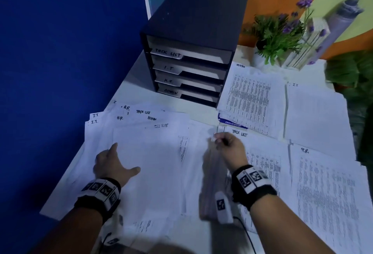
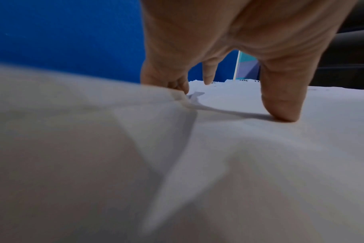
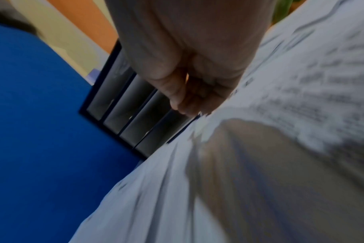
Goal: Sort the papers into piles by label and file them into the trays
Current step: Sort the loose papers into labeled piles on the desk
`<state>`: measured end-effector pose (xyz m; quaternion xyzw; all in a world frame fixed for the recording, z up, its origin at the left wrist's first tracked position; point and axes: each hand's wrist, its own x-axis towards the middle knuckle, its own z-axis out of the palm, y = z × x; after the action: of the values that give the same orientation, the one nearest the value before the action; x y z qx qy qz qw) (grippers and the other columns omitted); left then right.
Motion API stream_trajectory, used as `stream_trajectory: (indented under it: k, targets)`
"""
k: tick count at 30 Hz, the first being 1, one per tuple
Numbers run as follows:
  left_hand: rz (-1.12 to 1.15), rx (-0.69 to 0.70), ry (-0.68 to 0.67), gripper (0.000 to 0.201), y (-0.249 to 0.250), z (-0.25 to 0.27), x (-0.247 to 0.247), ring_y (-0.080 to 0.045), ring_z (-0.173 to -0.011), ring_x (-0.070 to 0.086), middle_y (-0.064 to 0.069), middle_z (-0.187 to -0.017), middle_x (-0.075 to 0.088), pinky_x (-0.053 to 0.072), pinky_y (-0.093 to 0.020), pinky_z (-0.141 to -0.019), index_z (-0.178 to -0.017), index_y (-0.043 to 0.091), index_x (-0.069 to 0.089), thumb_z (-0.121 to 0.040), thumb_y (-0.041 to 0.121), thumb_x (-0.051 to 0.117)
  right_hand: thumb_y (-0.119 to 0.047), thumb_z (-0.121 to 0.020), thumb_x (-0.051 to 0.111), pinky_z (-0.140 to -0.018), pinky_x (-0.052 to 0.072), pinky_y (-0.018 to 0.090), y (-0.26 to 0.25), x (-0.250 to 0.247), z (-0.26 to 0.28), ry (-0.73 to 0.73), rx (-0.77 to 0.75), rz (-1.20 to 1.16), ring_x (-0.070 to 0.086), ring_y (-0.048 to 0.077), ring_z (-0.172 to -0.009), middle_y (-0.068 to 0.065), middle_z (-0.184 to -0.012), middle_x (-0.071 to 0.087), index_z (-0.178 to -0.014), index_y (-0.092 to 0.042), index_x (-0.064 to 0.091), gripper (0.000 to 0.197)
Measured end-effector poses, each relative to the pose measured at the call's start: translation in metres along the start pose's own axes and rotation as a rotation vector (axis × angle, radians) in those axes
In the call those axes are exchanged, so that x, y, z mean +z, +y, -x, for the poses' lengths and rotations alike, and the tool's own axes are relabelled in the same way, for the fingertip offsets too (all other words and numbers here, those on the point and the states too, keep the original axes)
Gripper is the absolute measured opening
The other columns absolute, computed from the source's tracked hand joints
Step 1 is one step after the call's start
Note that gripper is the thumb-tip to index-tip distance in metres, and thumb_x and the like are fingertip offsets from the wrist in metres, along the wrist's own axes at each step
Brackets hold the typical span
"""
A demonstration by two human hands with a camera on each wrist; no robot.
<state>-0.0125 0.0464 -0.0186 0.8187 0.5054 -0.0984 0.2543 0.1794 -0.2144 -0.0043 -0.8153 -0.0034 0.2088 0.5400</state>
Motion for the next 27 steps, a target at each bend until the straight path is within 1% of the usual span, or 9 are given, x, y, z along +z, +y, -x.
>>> stream_trajectory:
  k: [3, 6, 8, 11, 14, 17, 22, 24, 27]
  targets:
    - [0.221, -0.018, 0.001, 0.113, -0.005, 0.0, -0.001, -0.026, -0.14, 0.025, -0.01, -0.151, 0.021, 0.033, -0.043, -0.112, -0.153, 0.024, 0.014, -0.067, 0.026, 0.086, -0.019, -0.084, 0.06, -0.09, 0.054, 0.042, 0.014, 0.041, 0.028, -0.173, 0.014, 0.066, 0.064, 0.015, -0.083, -0.004, -0.087, 0.072, -0.085, -0.026, 0.072, 0.014]
    - [0.409, -0.007, 0.01, 0.085, -0.014, 0.001, -0.004, -0.025, -0.127, 0.046, -0.003, -0.15, 0.037, 0.039, -0.037, -0.106, -0.15, 0.028, 0.022, -0.082, 0.017, 0.072, -0.023, -0.092, 0.058, -0.095, 0.043, 0.022, 0.011, 0.061, 0.051, -0.271, 0.003, 0.334, 0.06, 0.017, -0.106, 0.002, -0.116, 0.066, -0.113, -0.02, 0.067, 0.023]
    - [0.534, 0.009, -0.021, 0.072, -0.019, 0.005, -0.006, -0.019, -0.11, 0.054, 0.001, -0.14, 0.05, 0.042, -0.029, -0.095, -0.147, 0.03, 0.031, -0.087, 0.008, 0.064, -0.026, -0.094, 0.056, -0.092, 0.038, 0.021, 0.007, 0.067, 0.06, -0.283, 0.014, 0.435, 0.056, 0.02, -0.113, 0.007, -0.124, 0.059, -0.13, -0.013, 0.055, 0.038]
    - [0.653, 0.037, -0.031, 0.075, -0.026, 0.012, -0.008, -0.019, -0.107, 0.058, -0.003, -0.13, 0.058, 0.045, -0.03, -0.09, -0.144, 0.03, 0.036, -0.084, 0.002, 0.069, -0.024, -0.091, 0.06, -0.08, 0.038, 0.022, 0.006, 0.074, 0.068, -0.226, 0.066, 0.366, 0.057, 0.023, -0.098, 0.005, -0.103, 0.064, -0.127, -0.016, 0.048, 0.039]
    - [0.735, 0.053, -0.026, 0.065, -0.027, 0.018, -0.01, -0.019, -0.108, 0.058, 0.0, -0.12, 0.059, 0.045, -0.028, -0.086, -0.138, 0.017, 0.046, -0.081, 0.005, 0.075, -0.018, -0.089, 0.062, -0.069, 0.035, 0.02, 0.007, 0.077, 0.068, -0.137, 0.075, 0.352, 0.055, 0.02, -0.082, -0.006, -0.076, 0.058, -0.099, -0.019, 0.052, 0.014]
    - [0.705, 0.055, -0.048, 0.029, -0.023, 0.02, -0.015, -0.022, -0.099, 0.062, -0.002, -0.108, 0.066, 0.044, -0.025, -0.081, -0.116, 0.01, 0.06, -0.089, 0.016, 0.068, -0.014, -0.09, 0.059, -0.069, 0.038, 0.023, 0.005, 0.076, 0.067, -0.062, 0.082, 0.328, 0.057, 0.023, -0.08, 0.007, -0.082, 0.064, -0.089, -0.008, 0.058, 0.006]
    - [0.586, 0.119, 0.025, 0.02, -0.018, 0.016, -0.034, -0.023, -0.094, 0.061, -0.007, -0.102, 0.066, 0.043, -0.027, -0.082, -0.109, 0.004, 0.063, -0.094, 0.016, 0.058, -0.005, -0.087, 0.058, -0.09, 0.048, 0.033, -0.01, 0.081, 0.075, 0.09, -0.155, 0.394, 0.059, 0.03, -0.102, 0.017, -0.113, 0.058, -0.123, -0.004, 0.06, 0.036]
    - [0.646, 0.148, 0.011, 0.023, -0.008, 0.019, -0.043, -0.026, -0.097, 0.062, -0.009, -0.105, 0.067, 0.044, -0.029, -0.085, -0.11, 0.005, 0.064, -0.097, 0.02, 0.053, -0.019, -0.089, 0.064, -0.091, 0.048, 0.03, -0.03, 0.086, 0.087, -0.039, -0.219, 0.338, 0.059, 0.024, -0.104, 0.013, -0.122, 0.054, -0.127, -0.008, 0.059, 0.04]
    - [1.142, 0.16, -0.431, 0.045, 0.012, 0.034, -0.051, -0.031, -0.104, 0.066, -0.016, -0.116, 0.068, 0.052, -0.041, -0.09, -0.122, 0.011, 0.06, -0.099, 0.045, 0.04, -0.041, -0.092, 0.06, -0.101, 0.043, 0.025, -0.06, 0.099, 0.11, -0.475, -0.061, 0.054, 0.056, 0.011, -0.114, -0.003, -0.13, 0.052, -0.142, -0.021, 0.043, 0.057]
